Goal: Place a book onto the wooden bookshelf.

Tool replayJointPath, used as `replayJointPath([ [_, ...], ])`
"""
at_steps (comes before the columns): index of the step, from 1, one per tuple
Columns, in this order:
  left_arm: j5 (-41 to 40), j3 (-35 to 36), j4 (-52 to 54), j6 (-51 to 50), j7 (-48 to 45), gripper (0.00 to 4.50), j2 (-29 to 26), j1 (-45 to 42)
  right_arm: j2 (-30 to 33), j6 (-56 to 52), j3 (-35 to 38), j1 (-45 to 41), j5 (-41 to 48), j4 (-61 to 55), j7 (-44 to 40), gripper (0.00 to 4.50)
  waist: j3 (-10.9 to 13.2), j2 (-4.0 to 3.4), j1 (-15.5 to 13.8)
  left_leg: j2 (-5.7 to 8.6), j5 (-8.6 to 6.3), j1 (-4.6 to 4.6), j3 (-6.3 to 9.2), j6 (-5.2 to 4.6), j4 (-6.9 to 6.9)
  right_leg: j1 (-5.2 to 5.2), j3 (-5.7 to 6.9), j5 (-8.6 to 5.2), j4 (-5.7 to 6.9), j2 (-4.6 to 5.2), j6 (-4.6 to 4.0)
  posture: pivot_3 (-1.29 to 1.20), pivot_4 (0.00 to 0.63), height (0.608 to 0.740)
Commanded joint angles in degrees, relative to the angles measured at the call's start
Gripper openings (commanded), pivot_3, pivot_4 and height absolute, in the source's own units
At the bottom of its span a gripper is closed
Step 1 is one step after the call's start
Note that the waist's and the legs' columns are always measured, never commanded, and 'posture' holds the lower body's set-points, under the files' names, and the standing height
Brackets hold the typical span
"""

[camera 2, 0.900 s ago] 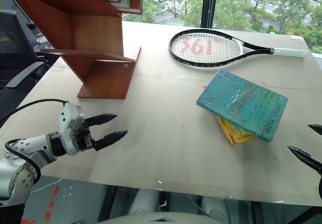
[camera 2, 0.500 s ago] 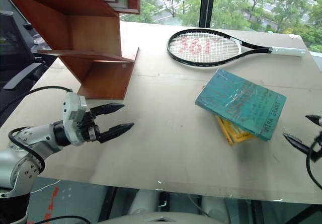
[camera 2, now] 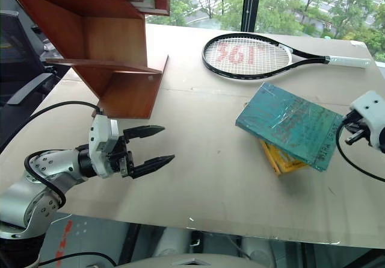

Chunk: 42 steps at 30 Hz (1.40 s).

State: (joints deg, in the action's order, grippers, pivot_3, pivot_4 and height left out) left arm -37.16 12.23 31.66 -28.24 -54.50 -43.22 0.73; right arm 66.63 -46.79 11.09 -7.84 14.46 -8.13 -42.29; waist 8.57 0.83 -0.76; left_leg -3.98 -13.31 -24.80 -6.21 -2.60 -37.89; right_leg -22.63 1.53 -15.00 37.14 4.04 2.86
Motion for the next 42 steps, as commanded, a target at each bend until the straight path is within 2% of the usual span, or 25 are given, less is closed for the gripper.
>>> replayJointPath([
  [1,0.62,0.07,2.82,1.71,0.45,4.5,-0.2,0.8,2.35,-2.18,-0.46,-0.09,-0.31,-3.36,-1.99,0.07,0.0,0.0,0.04,-0.01,0.0,0.0,0.0,0.0,0.0,0.0,0.0,0.06,0.0,-0.01,0.11,0.0,0.15,0.74],
  [6,0.23,0.07,2.74,2.24,0.13,4.5,-0.37,0.82,0.67,-5.83,0.16,0.32,3.92,-8.9,-5.12,0.07,0.0,0.0,0.12,-0.06,0.0,0.05,0.0,0.0,0.0,0.0,0.01,0.02,0.02,-0.04,0.03,0.0,0.15,0.74],
  [18,0.7,-1.02,0.12,3.1,-1.11,4.5,-0.31,-0.54,-4.71,-11.25,0.32,1.26,9.15,-19.76,-3.83,0.07,0.0,0.01,0.02,-0.06,0.0,0.03,0.01,0.0,-0.04,0.01,0.02,-0.01,0.04,-0.03,-0.02,0.0,0.15,0.74],
  [21,-0.94,-1.7,-0.16,0.38,0.87,4.5,0.69,-0.94,-5.21,-10.61,1.64,2.81,9.02,-20.91,-3.12,0.07,0.0,0.01,0.01,-0.06,0.0,0.04,0.02,0.0,-0.04,0.01,0.03,0.05,0.05,-0.04,0.07,0.0,0.15,0.74],
  [25,-4.99,-3.68,-0.82,-9.18,7.85,4.5,3.53,-2.14,-7.06,-1.57,8.2,9.23,7.8,-22.83,-4.64,0.07,0.0,0.03,-0.23,-0.04,0.0,0.04,0.05,0.0,-0.09,0.06,0.03,0.07,0.06,-0.02,0.13,0.0,0.15,0.74],
  [26,-8.26,-4.63,-2.08,-13.98,11.38,4.5,5.97,-3.74,-10.91,1.4,14.14,12.17,12.57,-25.17,-8.23,0.31,0.0,0.03,-0.12,-0.01,0.0,0.02,0.09,-0.01,-0.1,0.09,0.04,0.08,0.06,-0.03,0.16,0.0,0.15,0.74],
  [28,-14.26,-6.22,-5.42,-22.43,17.82,4.5,11.22,-7.34,-16.43,7.24,21.63,18.55,16.05,-28.53,-12.09,0.74,-0.04,0.02,-1.17,-0.01,0.01,0.02,0.1,-0.01,-0.12,0.1,0.04,0.1,0.06,-0.04,0.18,0.0,0.15,0.74],
  [32,-23.71,-5.62,-15.05,-34.95,31.24,4.5,23.81,-15.01,-23.48,14.59,28.93,27.01,19.5,-32.22,-15.49,2.41,-0.01,0.07,-1.34,-0.03,0.0,0.08,0.5,-0.01,-0.38,0.47,0.27,0.04,0.14,-0.2,0.33,0.0,0.15,0.74],
  [35,-26.54,-3.44,-24.86,-39.45,39.78,4.5,32.83,-21.35,-26.85,19.56,31.61,31.6,21.05,-33.84,-17.56,3.77,-0.02,0.21,-1.21,0.27,0.01,0.13,0.62,-0.03,-0.52,0.52,0.24,0.07,0.32,-0.19,0.38,0.0,0.15,0.74],
  [36,-27.45,-2.37,-28.22,-40.28,42.21,4.5,35.44,-23.47,-27.63,20.71,31.86,33.02,21.35,-34.1,-17.98,4.34,-0.02,0.25,-0.99,0.32,0.02,0.26,0.69,-0.03,-0.53,0.66,0.23,0.06,0.37,-0.19,0.37,0.0,0.15,0.74],
  [42,-28.16,3.88,-46.06,-38.19,53.77,4.5,49.04,-32.47,-31.93,27.95,31.21,38.14,19.9,-32.09,-17.74,4.43,-0.02,0.3,0.08,0.72,0.01,0.55,1.14,-0.03,-0.45,0.95,0.09,-0.03,0.35,-0.15,0.19,0.0,0.15,0.74],
])
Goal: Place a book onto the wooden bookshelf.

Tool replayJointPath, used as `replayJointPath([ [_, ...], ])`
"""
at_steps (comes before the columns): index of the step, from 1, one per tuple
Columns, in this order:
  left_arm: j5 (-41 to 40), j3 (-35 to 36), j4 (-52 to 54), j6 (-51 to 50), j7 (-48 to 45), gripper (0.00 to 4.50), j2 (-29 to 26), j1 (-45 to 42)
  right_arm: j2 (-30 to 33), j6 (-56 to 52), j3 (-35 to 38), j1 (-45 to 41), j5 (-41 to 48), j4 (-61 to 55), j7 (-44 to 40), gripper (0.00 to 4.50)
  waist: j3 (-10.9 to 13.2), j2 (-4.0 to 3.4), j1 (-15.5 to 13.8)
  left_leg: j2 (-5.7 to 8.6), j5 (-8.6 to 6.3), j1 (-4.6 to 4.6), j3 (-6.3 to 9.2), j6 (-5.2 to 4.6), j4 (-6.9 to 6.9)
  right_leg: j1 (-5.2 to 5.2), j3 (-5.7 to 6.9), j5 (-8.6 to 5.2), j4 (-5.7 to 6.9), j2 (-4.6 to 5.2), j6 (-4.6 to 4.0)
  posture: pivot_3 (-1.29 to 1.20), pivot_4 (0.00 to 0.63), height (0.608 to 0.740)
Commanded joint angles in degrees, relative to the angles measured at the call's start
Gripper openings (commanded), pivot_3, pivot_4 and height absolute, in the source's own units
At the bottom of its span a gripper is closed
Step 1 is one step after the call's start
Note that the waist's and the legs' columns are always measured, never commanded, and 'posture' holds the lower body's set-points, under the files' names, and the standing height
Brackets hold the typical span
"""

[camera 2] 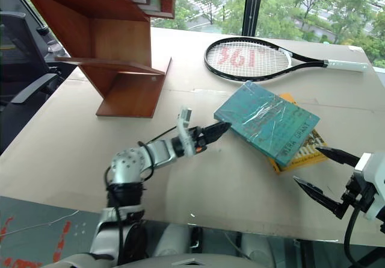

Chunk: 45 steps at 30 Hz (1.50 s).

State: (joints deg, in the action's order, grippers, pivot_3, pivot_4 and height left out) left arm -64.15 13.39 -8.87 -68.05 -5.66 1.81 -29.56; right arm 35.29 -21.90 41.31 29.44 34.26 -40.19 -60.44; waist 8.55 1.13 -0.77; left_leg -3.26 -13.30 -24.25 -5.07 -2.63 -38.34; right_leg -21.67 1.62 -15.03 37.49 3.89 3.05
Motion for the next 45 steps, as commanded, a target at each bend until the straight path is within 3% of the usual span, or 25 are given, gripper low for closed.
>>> replayJointPath([
  [1,-1.31,3.93,-7.71,2.41,7.54,4.5,6.34,-2.9,-1.11,3.78,1.17,1.83,0.0,-0.11,0.5,4.43,0.0,0.0,-0.01,0.06,0.0,-0.01,0.03,0.0,0.02,-0.01,-0.06,0.0,-0.04,0.02,0.01,0.0,0.15,0.74],
  [4,0.24,5.71,-12.19,6.14,11.94,4.5,11.29,-4.38,-2.2,5.58,2.56,4.61,0.61,-0.56,0.52,4.43,-0.08,-0.03,-0.09,0.1,-0.01,-0.12,0.12,0.0,0.07,-0.04,0.01,0.01,-0.14,0.07,0.03,0.0,0.15,0.74],
  [12,3.01,1.92,-20.71,17.13,9.35,4.5,15.23,-7.44,0.4,6.32,3.63,4.81,2.62,1.04,1.68,4.43,-1.1,-0.02,0.02,0.1,-0.17,0.56,0.43,0.27,0.13,0.35,0.0,0.0,-0.23,0.2,-0.13,0.0,0.15,0.74],
  [18,2.3,0.35,-25.24,20.34,7.27,4.5,14.91,-9.69,9.52,5.13,5.46,-2.03,4.86,11.26,-2.19,4.43,-1.81,-0.1,-0.01,0.1,-0.18,0.64,0.57,0.28,0.12,0.48,0.06,-0.01,-0.47,0.35,-0.11,0.0,0.15,0.74],
  [25,3.25,-0.84,-29.15,20.89,3.79,4.5,12.19,-12.62,19.82,3.73,1.6,-13.12,6.34,23.87,-9.62,4.43,-1.74,-0.07,-0.21,0.29,-0.18,0.49,0.81,0.25,0.16,0.51,0.4,0.06,-0.63,0.55,-0.22,0.0,0.15,0.74],
  [37,5.15,-0.96,-31.98,16.4,1.36,4.5,11.35,-13.58,19.76,2.42,-1.51,-17.33,7.06,24.25,-11.82,4.43,-1.62,-0.03,-1.01,0.92,-0.05,0.36,0.87,-0.09,1.04,0.44,0.4,0.02,-1.19,0.74,-0.17,0.0,0.15,0.74],
  [44,3.92,1.6,-28.29,14.42,4.11,1.19,13.0,-11.21,16.36,1.64,-1.72,-14.55,7.34,20.0,-9.72,4.5,-1.33,-0.06,-1.05,0.92,-0.06,0.29,0.89,-0.1,1.16,0.39,0.43,-0.01,-1.27,0.75,-0.11,0.0,0.15,0.74],
  [45,3.48,2.11,-27.54,14.34,4.57,1.02,13.15,-10.9,16.02,1.43,-1.81,-14.46,7.55,19.36,-9.21,4.5,-1.31,-0.06,-1.02,0.92,-0.06,0.27,0.89,-0.09,1.17,0.36,0.43,-0.01,-1.28,0.75,-0.11,0.0,0.15,0.74],
])
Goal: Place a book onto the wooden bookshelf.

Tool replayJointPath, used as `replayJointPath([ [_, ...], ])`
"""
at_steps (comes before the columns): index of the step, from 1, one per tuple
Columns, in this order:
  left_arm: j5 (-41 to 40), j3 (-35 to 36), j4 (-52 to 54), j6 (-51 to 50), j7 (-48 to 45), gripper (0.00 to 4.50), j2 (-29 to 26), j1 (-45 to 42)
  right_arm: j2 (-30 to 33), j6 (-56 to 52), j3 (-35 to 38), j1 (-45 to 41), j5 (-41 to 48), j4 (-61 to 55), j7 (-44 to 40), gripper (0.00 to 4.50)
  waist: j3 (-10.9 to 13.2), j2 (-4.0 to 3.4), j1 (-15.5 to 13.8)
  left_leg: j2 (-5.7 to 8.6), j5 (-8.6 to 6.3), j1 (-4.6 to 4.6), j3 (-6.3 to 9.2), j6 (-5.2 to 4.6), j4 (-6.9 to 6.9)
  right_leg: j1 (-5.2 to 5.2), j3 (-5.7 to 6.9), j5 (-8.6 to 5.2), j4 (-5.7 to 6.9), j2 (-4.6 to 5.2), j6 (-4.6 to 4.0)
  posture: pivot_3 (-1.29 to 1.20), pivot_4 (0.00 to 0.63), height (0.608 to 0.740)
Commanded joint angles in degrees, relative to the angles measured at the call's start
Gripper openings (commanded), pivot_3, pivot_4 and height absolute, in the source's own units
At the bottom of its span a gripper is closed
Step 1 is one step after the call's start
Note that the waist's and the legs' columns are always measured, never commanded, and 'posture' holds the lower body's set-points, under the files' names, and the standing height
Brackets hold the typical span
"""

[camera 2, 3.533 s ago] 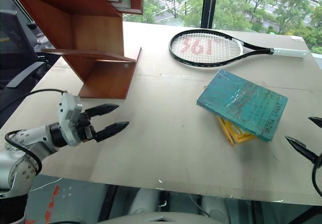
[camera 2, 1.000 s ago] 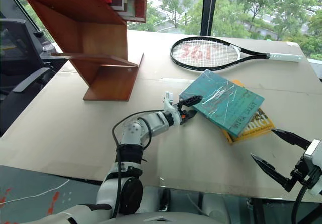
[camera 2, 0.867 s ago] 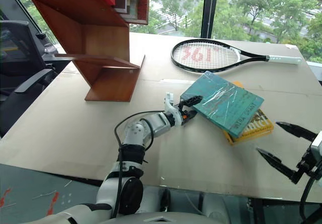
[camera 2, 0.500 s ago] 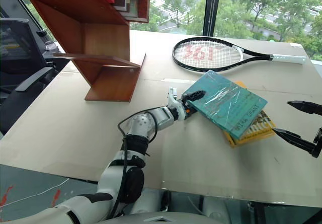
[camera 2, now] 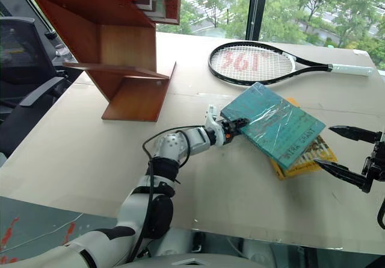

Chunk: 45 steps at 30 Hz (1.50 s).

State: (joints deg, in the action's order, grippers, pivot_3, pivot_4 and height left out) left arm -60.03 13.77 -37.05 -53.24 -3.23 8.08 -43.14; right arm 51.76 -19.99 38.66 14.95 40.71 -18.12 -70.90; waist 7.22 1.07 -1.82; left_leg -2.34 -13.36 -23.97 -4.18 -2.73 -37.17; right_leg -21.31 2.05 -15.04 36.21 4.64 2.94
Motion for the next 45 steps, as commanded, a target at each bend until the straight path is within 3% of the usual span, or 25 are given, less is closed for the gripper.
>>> replayJointPath([
  [1,-1.23,2.29,1.51,-0.58,2.79,0.61,6.95,3.04,-0.71,-0.75,0.75,-0.02,1.34,-3.35,1.8,4.5,0.05,0.0,0.05,0.0,0.0,-0.01,0.0,0.0,0.0,-0.02,0.0,0.0,0.0,0.0,0.0,0.0,0.15,0.74],
  [3,-2.88,3.28,3.63,-1.03,4.06,0.08,7.01,3.89,-1.02,-1.33,0.78,0.02,1.8,-4.53,2.58,4.5,0.18,0.16,0.24,-0.03,0.0,-0.02,0.04,0.0,0.0,-0.03,0.0,0.0,0.01,-0.02,0.0,0.0,0.15,0.74],
  [9,-9.86,5.84,12.71,-5.24,8.46,0.08,5.32,7.59,-1.96,-2.12,1.33,0.46,2.8,-6.04,3.71,4.5,0.51,0.44,0.99,-0.06,0.0,-0.1,0.04,0.01,0.02,-0.08,-0.06,0.01,-0.01,-0.01,0.01,0.0,0.15,0.74],
  [20,-20.25,8.87,23.92,-13.56,13.95,0.08,-2.83,10.42,-4.03,-1.59,0.97,0.98,3.08,-8.53,5.74,4.5,0.7,0.33,0.84,0.01,0.01,-0.52,0.15,0.01,-0.1,-0.36,0.05,0.12,0.01,-0.06,0.22,0.0,0.15,0.74],
  [22,-23.67,9.63,25.86,-15.47,15.48,0.08,-4.92,11.12,-4.04,-1.74,1.19,0.9,3.4,-9.06,6.03,4.5,0.8,0.31,0.95,0.01,0.01,-0.54,0.16,0.01,-0.11,-0.37,0.04,0.12,0.01,-0.07,0.23,0.0,0.15,0.74],
  [26,-27.95,10.11,33.78,-21.12,9.73,0.08,-16.39,14.96,-4.11,-2.17,1.33,-0.14,4.76,-10.16,7.09,4.5,1.16,0.27,1.24,-0.01,0.03,-0.51,0.16,0.04,-0.1,-0.4,0.02,0.13,0.11,-0.13,0.25,0.0,0.15,0.74],
  [28,-22.72,7.44,40.1,-20.56,1.71,0.08,-23.77,17.87,-4.31,-2.1,0.84,-0.61,5.12,-10.48,7.6,4.5,1.28,0.22,1.02,-0.03,0.19,-0.47,0.16,0.32,-0.1,-0.45,0.02,0.13,0.27,-0.19,0.25,0.0,0.15,0.74],
  [33,-12.25,4.75,49.28,-11.81,-15.54,0.08,-36.03,21.01,-4.93,-1.87,-1.23,-3.41,5.72,-10.42,9.32,4.5,1.4,0.12,0.52,0.0,0.25,-0.45,0.22,0.41,-0.11,-0.44,0.07,0.02,0.33,-0.09,0.06,0.0,0.15,0.74],
  [37,9.61,-2.81,54.0,7.78,-32.87,0.08,-50.63,22.21,-4.84,-1.42,-4.55,-7.51,5.15,-8.86,9.96,4.5,1.54,0.22,0.88,0.0,0.13,-0.46,0.12,0.21,-0.14,-0.47,0.03,0.02,0.3,0.06,-0.01,0.0,0.15,0.74],
  [41,20.4,-5.69,52.21,21.9,-40.84,0.08,-54.62,22.4,-4.68,-1.19,-6.48,-9.98,4.37,-7.48,9.91,4.5,1.57,0.02,0.99,-0.03,0.11,-0.43,0.04,0.19,0.01,-0.53,-0.08,0.02,0.26,0.43,-0.04,0.0,0.15,0.74],
  [45,37.54,-7.95,50.77,44.96,-47.87,0.08,-60.95,17.94,-4.46,-0.43,-9.59,-14.8,3.58,-4.73,9.34,4.5,1.65,0.02,1.03,-0.1,0.11,-0.6,0.08,0.18,0.07,-0.71,-0.17,0.03,0.2,0.42,-0.07,0.0,0.15,0.74],
])
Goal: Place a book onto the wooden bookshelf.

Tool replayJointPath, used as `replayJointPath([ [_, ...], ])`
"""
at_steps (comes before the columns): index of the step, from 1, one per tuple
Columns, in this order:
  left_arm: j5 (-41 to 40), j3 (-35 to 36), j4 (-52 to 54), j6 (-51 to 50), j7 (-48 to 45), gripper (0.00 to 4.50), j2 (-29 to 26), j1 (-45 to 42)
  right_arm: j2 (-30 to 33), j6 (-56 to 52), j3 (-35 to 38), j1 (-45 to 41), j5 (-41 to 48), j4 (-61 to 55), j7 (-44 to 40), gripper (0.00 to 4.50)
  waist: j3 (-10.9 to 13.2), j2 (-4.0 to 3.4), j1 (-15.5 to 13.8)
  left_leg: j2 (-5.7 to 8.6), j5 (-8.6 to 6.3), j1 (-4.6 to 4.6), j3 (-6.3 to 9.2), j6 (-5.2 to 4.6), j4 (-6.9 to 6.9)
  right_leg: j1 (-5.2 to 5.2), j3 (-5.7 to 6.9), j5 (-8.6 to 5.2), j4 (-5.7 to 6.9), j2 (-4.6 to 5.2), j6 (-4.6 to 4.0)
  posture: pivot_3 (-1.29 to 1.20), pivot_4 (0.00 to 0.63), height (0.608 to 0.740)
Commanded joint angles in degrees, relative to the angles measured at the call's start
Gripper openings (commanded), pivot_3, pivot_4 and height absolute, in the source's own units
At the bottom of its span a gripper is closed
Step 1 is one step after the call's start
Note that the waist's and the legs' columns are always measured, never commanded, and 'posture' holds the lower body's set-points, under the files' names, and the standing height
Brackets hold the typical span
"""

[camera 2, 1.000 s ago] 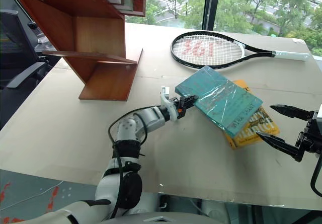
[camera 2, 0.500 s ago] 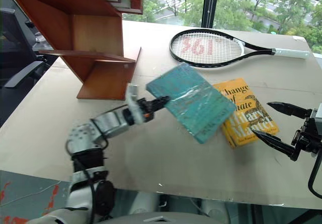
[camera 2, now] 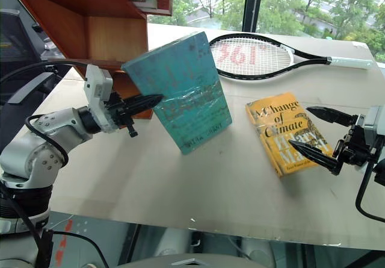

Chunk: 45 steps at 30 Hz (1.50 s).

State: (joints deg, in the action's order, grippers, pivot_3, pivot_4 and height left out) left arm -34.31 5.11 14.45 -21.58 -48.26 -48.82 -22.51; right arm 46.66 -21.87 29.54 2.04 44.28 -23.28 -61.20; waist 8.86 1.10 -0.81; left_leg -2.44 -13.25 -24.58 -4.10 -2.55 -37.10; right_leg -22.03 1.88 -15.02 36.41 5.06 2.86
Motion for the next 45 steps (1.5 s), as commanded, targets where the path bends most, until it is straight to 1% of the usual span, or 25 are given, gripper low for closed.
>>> replayJointPath([
  [1,13.88,0.77,-0.98,16.8,-3.88,0.08,-5.01,-3.21,0.54,1.54,-0.9,-2.44,-0.22,0.77,-0.54,4.5,0.04,-0.07,0.04,0.0,0.0,-0.11,-0.03,0.0,0.0,-0.12,-0.03,0.02,0.01,-0.02,-0.03,0.0,0.15,0.74],
  [5,20.69,2.19,-2.32,28.06,-5.36,0.08,-8.37,-6.74,0.18,2.49,-2.5,-4.22,-1.11,2.27,-0.97,4.5,0.11,-0.1,-0.07,0.02,0.0,-0.17,-0.13,-0.02,0.04,-0.17,0.0,0.02,-0.04,-0.04,-0.01,0.0,0.15,0.74],
  [7,22.17,3.11,-1.32,30.22,-5.46,0.08,-9.68,-9.3,0.06,3.1,-3.22,-5.53,-1.54,3.43,-1.26,4.5,0.13,-0.1,-0.18,0.06,0.05,-0.24,-0.14,0.06,0.02,-0.18,0.21,0.1,-0.08,-0.3,0.17,0.0,0.15,0.74],
  [9,22.2,4.13,1.17,29.13,-5.74,0.08,-11.53,-11.38,0.01,3.75,-4.13,-6.91,-1.9,4.64,-1.63,4.5,0.39,0.02,-0.1,0.11,0.1,-0.28,-0.13,0.14,-0.05,-0.16,0.22,0.1,-0.06,-0.36,0.34,0.0,0.15,0.74],
  [13,15.32,5.59,8.17,17.14,-5.34,0.08,-14.01,-16.48,-0.42,4.63,-6.75,-10.47,-2.75,7.04,-2.41,4.5,0.75,0.17,-0.01,0.12,0.1,-0.27,-0.14,0.14,-0.16,-0.17,0.2,0.04,0.11,-0.44,0.5,0.0,0.15,0.74],
  [15,11.87,5.79,10.05,11.78,-4.83,0.08,-13.8,-17.9,-0.58,4.95,-7.84,-11.92,-3.18,7.96,-2.69,4.5,0.83,0.2,-0.03,0.11,0.11,-0.24,-0.11,0.15,-0.19,-0.17,0.19,0.01,0.23,-0.47,0.54,0.0,0.15,0.74],
  [17,6.79,6.27,12.15,5.47,-2.62,0.08,-12.22,-19.78,-0.5,5.3,-8.68,-13.59,-3.6,9.29,-3.3,4.5,0.99,0.19,-0.01,0.12,0.12,-0.21,-0.06,0.16,-0.26,-0.17,0.18,-0.03,0.39,-0.49,0.6,0.0,0.15,0.74],
  [18,6.26,6.37,12.45,4.25,-2.03,0.08,-11.79,-20.34,-0.5,5.42,-9.03,-14.24,-3.83,9.84,-3.44,4.5,0.99,0.19,0.0,0.11,0.12,-0.21,-0.03,0.16,-0.28,-0.17,0.18,-0.03,0.42,-0.51,0.6,0.0,0.15,0.74],
  [20,8.8,5.86,11.88,4.23,-1.32,0.08,-12.4,-22.79,-0.55,6.14,-9.57,-15.25,-4.31,11.25,-4.11,4.5,1.0,0.2,0.02,0.12,0.13,-0.15,-0.03,0.17,-0.32,-0.15,0.16,-0.03,0.49,-0.51,0.6,0.0,0.15,0.74],
  [22,11.33,5.29,11.47,4.33,-2.77,0.08,-14.86,-23.79,-0.68,6.56,-9.62,-15.74,-4.44,11.83,-4.54,4.5,1.01,0.22,0.04,0.19,0.14,-0.14,-0.06,0.2,-0.35,-0.15,0.13,-0.02,0.5,-0.58,0.6,0.0,0.15,0.74],
  [25,16.3,3.39,10.51,2.99,-9.35,0.08,-24.96,-23.0,-1.25,7.51,-9.88,-16.2,-4.69,12.44,-4.72,4.5,1.07,0.26,0.37,0.17,0.16,-0.14,-0.1,0.23,-0.36,-0.16,0.09,-0.02,0.52,-0.65,0.59,0.0,0.15,0.74],
  [27,16.86,3.0,9.37,-1.77,-10.79,0.08,-30.0,-23.66,-1.68,8.41,-10.15,-16.67,-5.04,13.43,-5.14,4.5,1.11,0.22,0.49,0.13,0.18,-0.11,-0.15,0.26,-0.33,-0.18,-0.01,-0.02,0.49,-0.73,0.58,0.0,0.15,0.74],
  [31,22.49,7.13,5.37,-0.38,-17.57,0.08,-40.58,-16.21,-2.69,11.07,-11.4,-18.6,-6.42,17.03,-6.62,4.5,1.15,0.18,0.89,0.1,0.18,-0.11,-0.2,0.27,-0.32,-0.21,-0.03,-0.03,0.49,-0.74,0.58,0.0,0.15,0.74],
  [33,25.0,8.86,3.48,0.43,-19.34,0.08,-43.43,-13.53,-3.25,12.31,-12.1,-19.86,-7.04,18.79,-7.22,4.5,1.17,0.18,1.01,0.1,0.18,-0.13,-0.22,0.27,-0.31,-0.26,-0.04,-0.04,0.49,-0.75,0.57,0.0,0.15,0.74],
  [36,28.08,10.06,1.74,1.02,-22.18,0.08,-46.15,-9.53,-4.54,14.03,-13.29,-22.0,-7.75,20.98,-7.94,4.5,1.19,0.17,1.27,0.09,0.18,-0.15,-0.27,0.26,-0.32,-0.3,-0.07,-0.04,0.52,-0.76,0.57,0.0,0.15,0.74],
  [41,28.91,4.55,0.78,-1.84,-18.42,0.08,-46.84,-10.32,-5.73,14.48,-13.48,-22.71,-7.39,20.14,-7.65,4.5,1.18,0.15,1.59,0.05,0.17,-0.08,-0.34,0.26,-0.32,-0.31,-0.18,-0.04,0.61,-0.79,0.57,0.0,0.15,0.74],
  [45,33.34,-4.27,-0.77,-2.3,-16.44,0.08,-41.82,-18.01,-6.03,12.34,-12.4,-22.31,-5.24,15.8,-5.23,4.5,1.2,0.12,1.6,-0.01,0.2,-0.01,-0.43,0.3,-0.32,-0.47,-0.36,-0.05,1.04,-0.9,0.54,0.0,0.15,0.74],
])
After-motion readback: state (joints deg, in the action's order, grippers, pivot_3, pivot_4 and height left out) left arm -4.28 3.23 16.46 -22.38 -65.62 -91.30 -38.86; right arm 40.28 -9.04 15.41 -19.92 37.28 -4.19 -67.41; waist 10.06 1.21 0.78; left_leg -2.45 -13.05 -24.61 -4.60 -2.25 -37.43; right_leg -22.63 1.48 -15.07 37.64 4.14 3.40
